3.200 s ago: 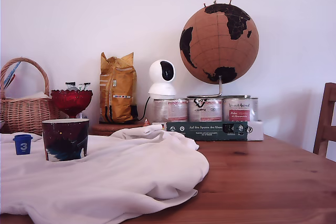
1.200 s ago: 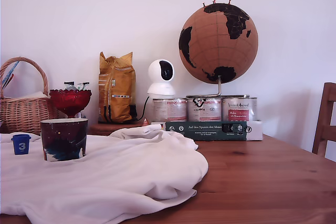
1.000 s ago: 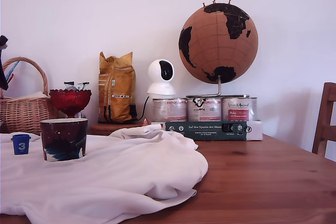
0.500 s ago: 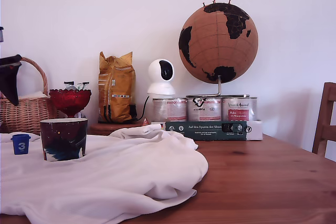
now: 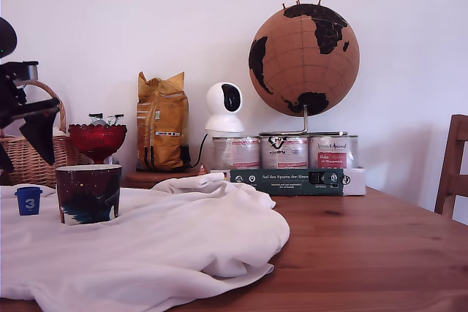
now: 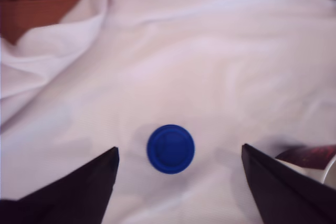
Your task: Pick the blue coffee capsule and place it inside the red coffee cup
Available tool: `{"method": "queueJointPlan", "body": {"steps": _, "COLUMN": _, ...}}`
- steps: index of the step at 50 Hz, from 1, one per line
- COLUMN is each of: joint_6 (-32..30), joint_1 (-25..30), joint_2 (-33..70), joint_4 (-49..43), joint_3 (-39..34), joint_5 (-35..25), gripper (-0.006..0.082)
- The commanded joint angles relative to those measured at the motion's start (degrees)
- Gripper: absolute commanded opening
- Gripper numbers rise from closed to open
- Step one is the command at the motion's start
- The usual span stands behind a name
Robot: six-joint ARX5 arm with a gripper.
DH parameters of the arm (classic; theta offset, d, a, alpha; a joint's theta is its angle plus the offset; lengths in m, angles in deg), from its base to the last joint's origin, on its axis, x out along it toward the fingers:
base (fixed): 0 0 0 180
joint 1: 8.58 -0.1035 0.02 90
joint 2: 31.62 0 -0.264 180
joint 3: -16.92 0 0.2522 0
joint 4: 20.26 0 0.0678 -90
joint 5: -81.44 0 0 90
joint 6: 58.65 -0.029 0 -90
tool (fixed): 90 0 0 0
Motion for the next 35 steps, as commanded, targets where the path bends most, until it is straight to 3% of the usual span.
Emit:
{"method": "queueJointPlan", "body": {"steps": 1, "joint_6": -0.46, "joint_1": 0.00, "joint_2": 2.71, "joint_4": 0.52, "joint_3": 0.24, "joint_5": -0.11, "gripper": 0.0686}}
{"method": "queueJointPlan", "body": {"steps": 35, "joint_6": -1.38, "joint_1": -0.17, "joint_2": 8.24, "joint_4": 2.60, "joint_3": 0.24, "joint_5": 0.98, "gripper": 0.0679}}
